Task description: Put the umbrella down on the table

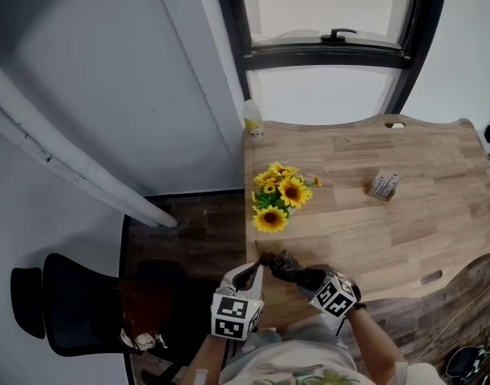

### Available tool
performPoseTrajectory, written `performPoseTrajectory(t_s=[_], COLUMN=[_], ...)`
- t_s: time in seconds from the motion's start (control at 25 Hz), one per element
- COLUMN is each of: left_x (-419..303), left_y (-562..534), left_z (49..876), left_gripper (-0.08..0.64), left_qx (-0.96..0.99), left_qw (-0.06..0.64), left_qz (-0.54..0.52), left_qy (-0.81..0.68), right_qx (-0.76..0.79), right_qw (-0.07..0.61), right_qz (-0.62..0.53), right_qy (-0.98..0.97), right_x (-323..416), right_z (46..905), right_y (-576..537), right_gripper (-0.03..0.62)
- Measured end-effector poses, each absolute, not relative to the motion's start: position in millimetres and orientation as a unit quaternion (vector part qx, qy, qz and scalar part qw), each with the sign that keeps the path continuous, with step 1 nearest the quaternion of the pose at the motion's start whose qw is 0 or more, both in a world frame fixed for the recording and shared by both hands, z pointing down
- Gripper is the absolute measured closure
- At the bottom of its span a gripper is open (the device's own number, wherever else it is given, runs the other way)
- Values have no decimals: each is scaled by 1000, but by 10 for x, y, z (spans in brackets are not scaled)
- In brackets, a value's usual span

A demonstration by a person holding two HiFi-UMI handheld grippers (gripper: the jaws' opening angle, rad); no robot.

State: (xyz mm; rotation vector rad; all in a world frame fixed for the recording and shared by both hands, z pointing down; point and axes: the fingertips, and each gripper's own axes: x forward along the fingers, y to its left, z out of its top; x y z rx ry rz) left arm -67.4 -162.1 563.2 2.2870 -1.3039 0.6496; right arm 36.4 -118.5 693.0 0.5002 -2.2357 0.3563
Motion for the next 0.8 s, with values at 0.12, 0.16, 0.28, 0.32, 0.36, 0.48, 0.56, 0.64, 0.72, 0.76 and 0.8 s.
performPoseTrajectory(t_s=[0.12,0.16,0.28,0.32,0.36,0.48,0.56,0.64,0.72,0.76,0.8], left_x=[-677,-680,-687,-688,-688,-690,-694,-698,-697,-695,-692], left_y=[-1616,-1616,-1617,-1615,-1614,-1615,-1616,-1614,-1609,-1605,-1601], left_z=[5642,5643,5644,5645,5646,5651,5652,5657,5663,5666,5668], left_gripper=[557,557,558,557,557,557,558,557,557,557,557], left_qx=[823,823,821,821,821,820,820,820,819,820,820], left_qw=[214,215,216,216,216,217,217,217,217,217,217], left_qz=[234,234,234,234,233,233,232,233,233,234,234], left_qy=[-471,-471,-474,-474,-475,-476,-476,-477,-476,-476,-476], right_qx=[196,196,194,193,192,189,188,186,184,183,183], right_qw=[404,405,407,408,409,411,412,414,416,417,418], right_qz=[143,143,143,143,144,146,149,150,151,152,152], right_qy=[-882,-882,-881,-881,-880,-880,-879,-878,-878,-877,-877], right_x=[367,367,362,361,359,350,342,334,326,323,322], right_z=[6967,6977,7001,7013,7027,7064,7088,7115,7138,7151,7164], right_y=[-1174,-1175,-1184,-1185,-1186,-1193,-1192,-1186,-1180,-1176,-1173], right_gripper=[396,396,396,396,396,396,396,396,396,396,396])
